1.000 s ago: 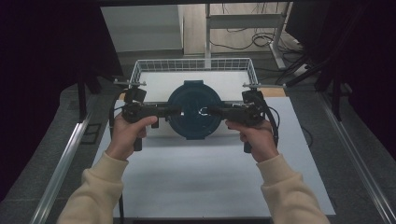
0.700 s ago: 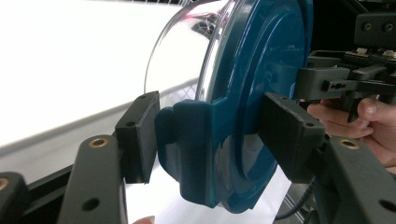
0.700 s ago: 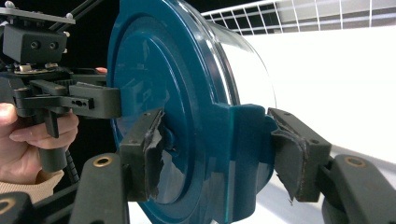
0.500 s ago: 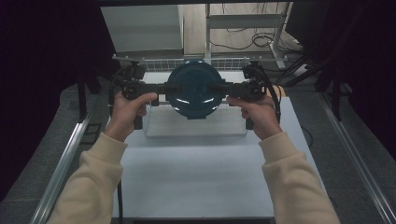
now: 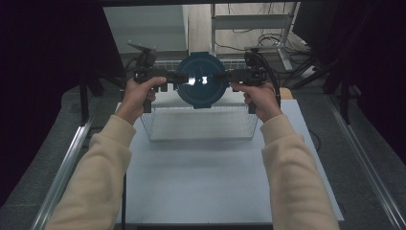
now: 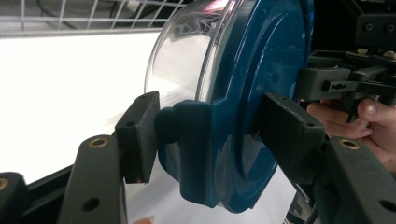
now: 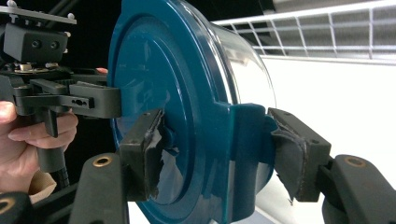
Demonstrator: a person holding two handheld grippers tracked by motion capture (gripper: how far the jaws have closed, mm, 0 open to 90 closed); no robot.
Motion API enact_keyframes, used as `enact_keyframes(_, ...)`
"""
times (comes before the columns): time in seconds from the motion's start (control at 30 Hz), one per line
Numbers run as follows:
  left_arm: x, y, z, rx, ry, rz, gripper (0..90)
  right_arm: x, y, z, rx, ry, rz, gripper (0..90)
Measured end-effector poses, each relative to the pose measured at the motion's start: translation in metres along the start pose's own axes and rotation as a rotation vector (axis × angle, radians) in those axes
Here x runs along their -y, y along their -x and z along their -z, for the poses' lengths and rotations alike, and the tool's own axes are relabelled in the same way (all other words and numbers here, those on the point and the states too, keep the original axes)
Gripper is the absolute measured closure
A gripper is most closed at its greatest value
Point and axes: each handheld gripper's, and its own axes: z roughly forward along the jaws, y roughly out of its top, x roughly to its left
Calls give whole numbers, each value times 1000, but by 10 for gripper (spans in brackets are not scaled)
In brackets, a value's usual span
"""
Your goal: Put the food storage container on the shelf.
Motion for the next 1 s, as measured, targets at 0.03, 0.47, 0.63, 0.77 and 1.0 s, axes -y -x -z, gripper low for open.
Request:
enact_keyframes(0.03,0,-4,-2,4,-5,5,393,0,3,-3,3,-7,-11,383)
enact_keyframes(0.47,-9,-29,-26,58,9,203,377,-5,40,-21,-29,-14,-257,326)
enact_keyframes(0.63,-9,-39,-32,81,26,243,364,-4,47,-24,-37,-6,-306,323)
enact_keyframes(0.77,-8,-40,-33,86,40,232,361,-2,48,-24,-42,6,-306,322)
enact_keyframes(1.0,-5,-30,-30,51,98,171,245,1,38,-22,65,36,-194,121)
